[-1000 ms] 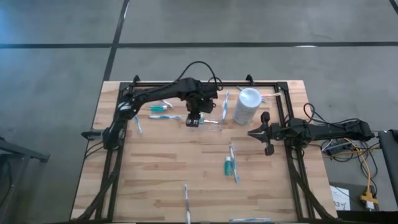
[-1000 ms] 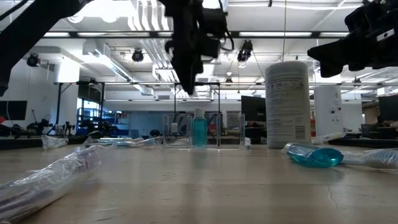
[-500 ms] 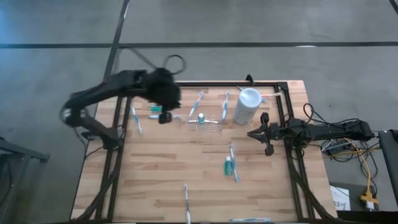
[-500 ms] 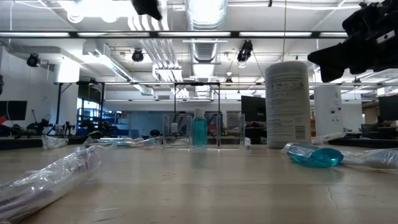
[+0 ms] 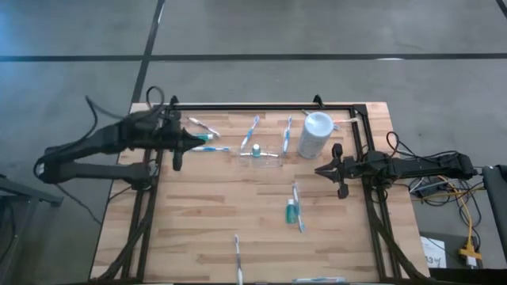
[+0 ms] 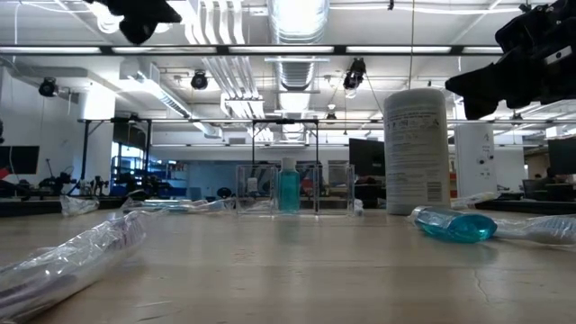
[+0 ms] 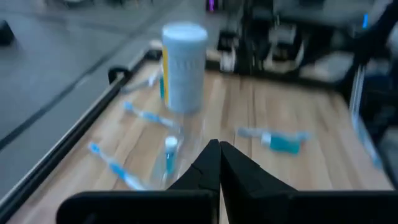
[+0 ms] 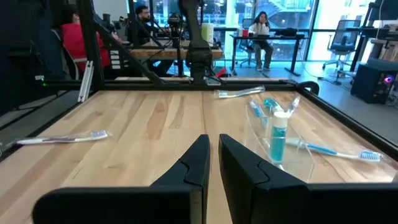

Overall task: Pick & Place toothbrushing station
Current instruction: Put the mouthwash into the transparent organizer

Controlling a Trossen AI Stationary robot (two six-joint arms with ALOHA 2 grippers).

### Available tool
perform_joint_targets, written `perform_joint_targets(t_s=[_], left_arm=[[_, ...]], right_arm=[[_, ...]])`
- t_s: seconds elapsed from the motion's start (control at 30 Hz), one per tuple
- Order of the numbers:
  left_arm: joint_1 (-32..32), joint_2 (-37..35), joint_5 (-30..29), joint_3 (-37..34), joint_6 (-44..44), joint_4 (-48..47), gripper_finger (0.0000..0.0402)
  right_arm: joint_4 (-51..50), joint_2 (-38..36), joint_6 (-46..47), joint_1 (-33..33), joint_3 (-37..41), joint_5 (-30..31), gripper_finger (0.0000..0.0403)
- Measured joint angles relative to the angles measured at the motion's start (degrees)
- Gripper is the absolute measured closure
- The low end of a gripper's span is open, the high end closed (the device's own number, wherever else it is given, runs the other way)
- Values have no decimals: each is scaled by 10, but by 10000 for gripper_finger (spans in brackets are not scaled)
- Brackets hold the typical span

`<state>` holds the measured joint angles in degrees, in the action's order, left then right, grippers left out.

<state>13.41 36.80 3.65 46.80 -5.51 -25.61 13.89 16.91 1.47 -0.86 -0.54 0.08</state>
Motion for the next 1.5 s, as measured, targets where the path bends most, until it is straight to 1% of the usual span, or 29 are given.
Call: perform_joint_targets(t_s=[0.1, 0.17, 0.23, 0.3, 0.4, 0.5, 0.63, 0.73, 0.8, 0.87, 1.0, 1.17, 1.27, 1.33, 1.4, 1.5], left_arm=[[0, -55, -1, -107, -37, 114, 399], [0, -82, -1, -166, -51, 164, 399], [0, -104, -1, -212, -57, 190, 399], [0, -118, -3, -246, -60, 195, 399], [0, -132, -17, -279, -62, 195, 399], [1, -136, -27, -297, -60, 196, 400], [9, -138, -34, -303, -43, 196, 400], [23, -137, -46, -299, -50, 190, 400], [36, -130, -67, -288, -84, 172, 400], [54, -117, -95, -263, -124, 129, 401], [91, -63, -113, -176, -107, -9, 401], [143, 63, -175, -25, -74, -161, 392], [166, 152, -189, 59, -21, -242, 383], [178, 211, -202, 101, 19, -287, 377], [186, 262, -229, 136, 44, -330, 371], [198, 333, -263, 172, 93, -382, 364]], right_arm=[[0, 0, 0, 0, 0, 0, 369], [0, 0, 0, 0, 0, 0, 369], [0, 0, 1, 0, 0, 0, 369], [0, 0, 3, 0, 0, 1, 369], [1, 0, 3, 0, 0, 1, 369], [1, 0, 3, 0, 0, 1, 369], [1, 0, 2, 0, 0, 1, 369], [1, 0, 1, 0, 0, 1, 369], [1, 0, 1, 0, 0, 1, 369], [1, 0, 0, 0, 0, 1, 369], [1, 0, -2, 0, 0, 1, 369], [17, 1, -9, 0, 0, 1, 369], [26, 1, -15, 0, 0, 1, 369], [26, 1, -15, 0, 0, 1, 369], [26, 1, -15, 0, 0, 1, 369], [26, 1, -15, 0, 0, 1, 369]])
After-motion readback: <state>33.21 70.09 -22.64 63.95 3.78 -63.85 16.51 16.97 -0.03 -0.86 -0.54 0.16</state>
